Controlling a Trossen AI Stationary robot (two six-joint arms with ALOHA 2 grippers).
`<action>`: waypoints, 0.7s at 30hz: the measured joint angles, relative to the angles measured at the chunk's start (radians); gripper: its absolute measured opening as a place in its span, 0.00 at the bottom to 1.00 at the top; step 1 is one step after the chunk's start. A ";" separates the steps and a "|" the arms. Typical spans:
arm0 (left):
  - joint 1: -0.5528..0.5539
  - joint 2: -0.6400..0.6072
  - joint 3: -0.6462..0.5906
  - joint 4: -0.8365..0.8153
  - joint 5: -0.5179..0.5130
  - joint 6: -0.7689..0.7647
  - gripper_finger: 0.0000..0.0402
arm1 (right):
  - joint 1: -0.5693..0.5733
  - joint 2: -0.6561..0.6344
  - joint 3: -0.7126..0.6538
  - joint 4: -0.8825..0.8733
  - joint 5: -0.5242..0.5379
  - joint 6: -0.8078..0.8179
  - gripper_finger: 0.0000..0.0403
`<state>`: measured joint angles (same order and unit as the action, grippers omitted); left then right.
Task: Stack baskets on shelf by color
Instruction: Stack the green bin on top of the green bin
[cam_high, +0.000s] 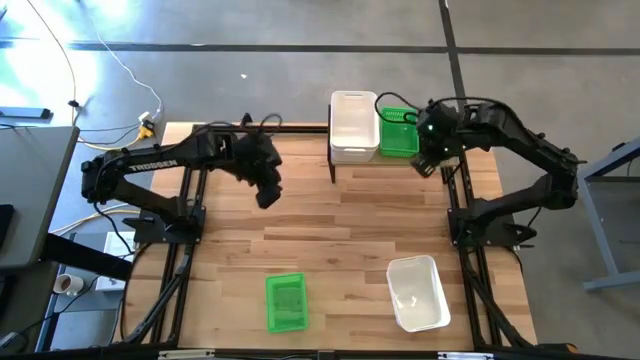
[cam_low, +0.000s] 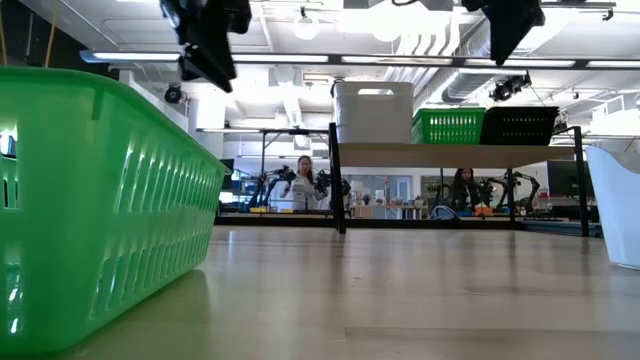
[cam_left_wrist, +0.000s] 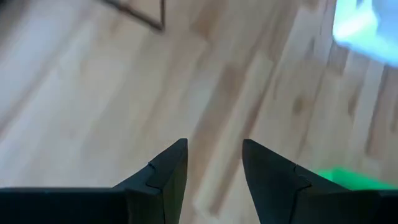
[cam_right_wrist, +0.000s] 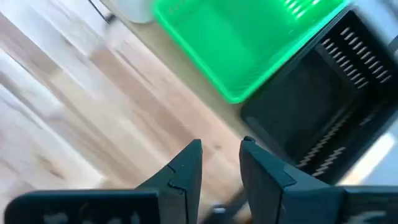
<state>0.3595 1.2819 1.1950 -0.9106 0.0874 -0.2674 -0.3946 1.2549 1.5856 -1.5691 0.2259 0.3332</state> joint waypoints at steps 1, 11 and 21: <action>-0.023 0.000 0.000 -0.029 -0.004 -0.020 0.36 | 0.026 0.000 0.000 0.002 -0.004 0.064 0.23; -0.269 -0.007 -0.044 -0.190 -0.063 -0.369 0.36 | 0.268 0.001 0.000 0.138 -0.048 0.424 0.23; -0.514 -0.006 -0.056 -0.185 -0.156 -0.925 0.36 | 0.414 0.014 0.001 0.254 -0.025 0.417 0.23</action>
<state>-0.1547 1.2755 1.1393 -1.0956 -0.0686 -1.1920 0.0192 1.2691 1.5864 -1.3151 0.2012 0.7503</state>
